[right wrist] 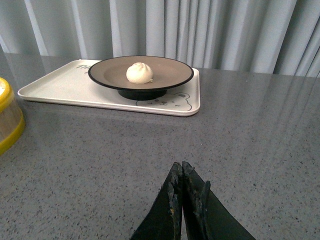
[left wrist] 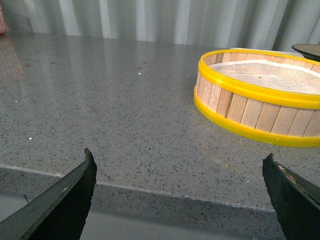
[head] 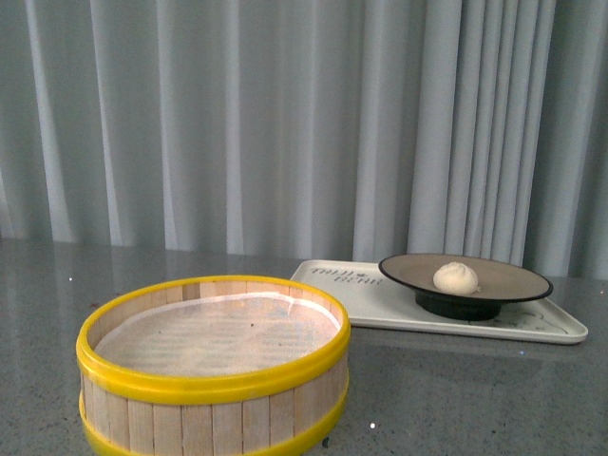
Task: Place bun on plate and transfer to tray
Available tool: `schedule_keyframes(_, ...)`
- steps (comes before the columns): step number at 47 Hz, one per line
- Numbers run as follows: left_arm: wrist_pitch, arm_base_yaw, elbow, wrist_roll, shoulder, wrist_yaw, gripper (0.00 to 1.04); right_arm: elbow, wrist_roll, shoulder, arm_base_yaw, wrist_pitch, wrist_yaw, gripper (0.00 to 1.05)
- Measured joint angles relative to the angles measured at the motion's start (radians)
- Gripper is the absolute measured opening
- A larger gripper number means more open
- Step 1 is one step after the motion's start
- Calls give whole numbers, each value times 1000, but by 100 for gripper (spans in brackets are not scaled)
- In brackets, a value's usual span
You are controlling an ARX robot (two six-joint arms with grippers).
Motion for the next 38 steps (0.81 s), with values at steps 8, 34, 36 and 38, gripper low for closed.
schedule_keyframes(8, 0, 0, 0, 0, 0, 0, 98, -79, 0, -92, 0, -8, 0, 2)
schedule_keyframes(34, 0, 0, 0, 0, 0, 0, 98, -200, 0, -357, 0, -145, 0, 2)
schedule_keyframes(36, 0, 0, 0, 0, 0, 0, 98, -219, 0, -373, 0, -141, 0, 2)
schedule_keyframes(38, 0, 0, 0, 0, 0, 0, 98, -219, 0, -390, 0, -155, 0, 2)
